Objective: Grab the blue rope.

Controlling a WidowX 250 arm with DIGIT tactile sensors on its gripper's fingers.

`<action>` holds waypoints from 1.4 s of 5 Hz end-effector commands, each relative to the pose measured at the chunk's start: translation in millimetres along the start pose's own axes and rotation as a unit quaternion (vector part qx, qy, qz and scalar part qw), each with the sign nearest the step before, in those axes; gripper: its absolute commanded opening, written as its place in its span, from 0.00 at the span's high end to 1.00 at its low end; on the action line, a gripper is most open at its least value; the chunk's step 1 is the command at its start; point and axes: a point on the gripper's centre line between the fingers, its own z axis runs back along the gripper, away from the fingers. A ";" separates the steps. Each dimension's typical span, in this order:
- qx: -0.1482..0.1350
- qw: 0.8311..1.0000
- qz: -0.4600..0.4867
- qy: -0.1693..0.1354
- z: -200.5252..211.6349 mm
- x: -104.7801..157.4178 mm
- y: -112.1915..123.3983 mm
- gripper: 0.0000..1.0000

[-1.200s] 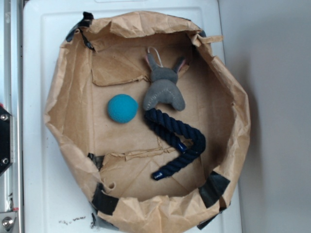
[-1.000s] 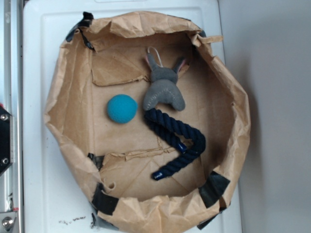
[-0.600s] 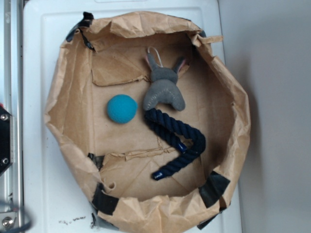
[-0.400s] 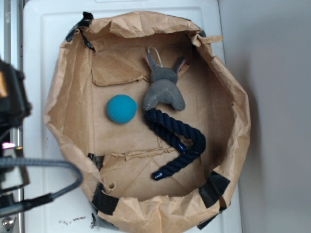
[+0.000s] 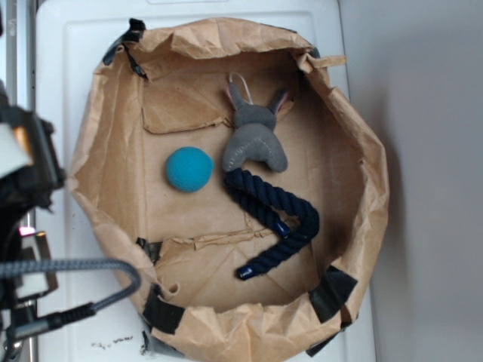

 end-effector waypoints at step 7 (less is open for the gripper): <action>-0.157 0.979 -0.125 -0.034 -76.1 131.0 -17.1 0.00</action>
